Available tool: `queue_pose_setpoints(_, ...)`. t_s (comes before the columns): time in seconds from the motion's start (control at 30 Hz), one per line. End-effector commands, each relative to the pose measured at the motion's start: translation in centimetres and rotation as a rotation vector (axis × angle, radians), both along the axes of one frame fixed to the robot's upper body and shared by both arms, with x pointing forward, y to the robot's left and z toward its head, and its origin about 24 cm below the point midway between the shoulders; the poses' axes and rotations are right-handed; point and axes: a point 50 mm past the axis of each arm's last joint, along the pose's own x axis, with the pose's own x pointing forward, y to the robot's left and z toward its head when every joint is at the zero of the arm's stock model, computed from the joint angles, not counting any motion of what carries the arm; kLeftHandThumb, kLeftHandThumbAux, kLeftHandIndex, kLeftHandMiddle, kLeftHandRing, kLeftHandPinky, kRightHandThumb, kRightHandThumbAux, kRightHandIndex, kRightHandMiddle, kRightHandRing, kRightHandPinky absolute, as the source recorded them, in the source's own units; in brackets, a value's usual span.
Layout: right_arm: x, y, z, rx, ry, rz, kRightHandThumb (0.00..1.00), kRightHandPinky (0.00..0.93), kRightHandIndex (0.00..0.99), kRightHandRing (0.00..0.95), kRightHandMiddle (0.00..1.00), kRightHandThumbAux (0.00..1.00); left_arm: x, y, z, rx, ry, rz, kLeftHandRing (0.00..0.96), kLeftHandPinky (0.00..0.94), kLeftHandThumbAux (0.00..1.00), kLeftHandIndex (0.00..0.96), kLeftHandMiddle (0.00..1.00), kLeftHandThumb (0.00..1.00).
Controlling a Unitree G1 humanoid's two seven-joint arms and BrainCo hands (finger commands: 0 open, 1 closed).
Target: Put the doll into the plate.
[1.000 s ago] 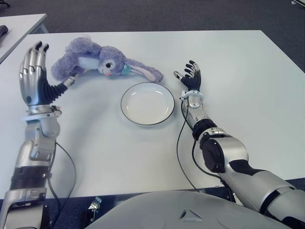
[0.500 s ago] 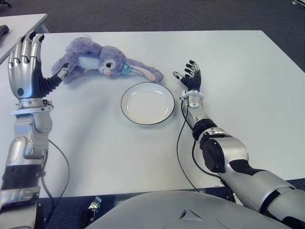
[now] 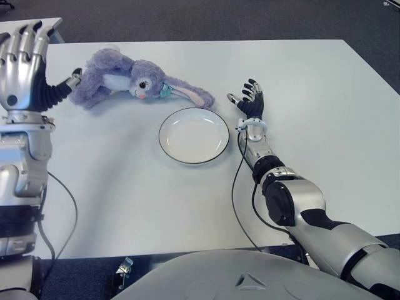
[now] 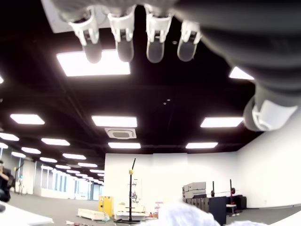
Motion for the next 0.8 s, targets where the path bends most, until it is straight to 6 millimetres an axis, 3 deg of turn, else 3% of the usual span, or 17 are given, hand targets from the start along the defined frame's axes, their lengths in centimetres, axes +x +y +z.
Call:
queue_pose_setpoints(0.03, -7.6, 1.4, -10.3, 0.063, 0.505, -0.002, 0.173, 0.217, 0.127, 0.201, 0.2, 0.926, 1.2, 0.2, 0.0, 0.067, 0.118, -0.01, 0.046, 0.144, 0.38, 0.0, 0.002, 0.321)
queue_pose_setpoints(0.07, -7.6, 1.4, -10.3, 0.064, 0.505, -0.002, 0.176, 0.219, 0.128, 0.203, 0.202, 0.926, 1.4, 0.2, 0.0, 0.074, 0.128, -0.011, 0.05, 0.254, 0.378, 0.0, 0.0, 0.321)
queue_pose_setpoints(0.17, -7.6, 1.4, -10.3, 0.063, 0.505, -0.003, 0.182, 0.219, 0.131, 0.203, 0.203, 0.925, 1.9, 0.4, 0.1, 0.102, 0.158, -0.017, 0.053, 0.307, 0.377, 0.0, 0.0, 0.325)
queue_pose_setpoints(0.33, -7.6, 1.4, -10.4, 0.064, 0.506, -0.003, 0.193, 0.223, 0.137, 0.206, 0.205, 0.922, 2.4, 0.6, 0.1, 0.134, 0.186, -0.03, 0.062, 0.221, 0.376, 0.0, 0.0, 0.344)
queue_pose_setpoints(0.57, -7.6, 1.4, -10.4, 0.066, 0.505, -0.004, 0.215, 0.234, 0.146, 0.215, 0.215, 0.921, 3.1, 1.1, 0.3, 0.175, 0.22, -0.042, 0.073, 0.253, 0.372, 0.0, 0.0, 0.354)
queue_pose_setpoints(0.8, -7.6, 1.5, -10.3, 0.066, 0.504, -0.004, 0.222, 0.231, 0.152, 0.217, 0.215, 0.92, 3.8, 1.4, 0.4, 0.199, 0.239, -0.049, 0.061, 0.148, 0.358, 0.0, 0.0, 0.343)
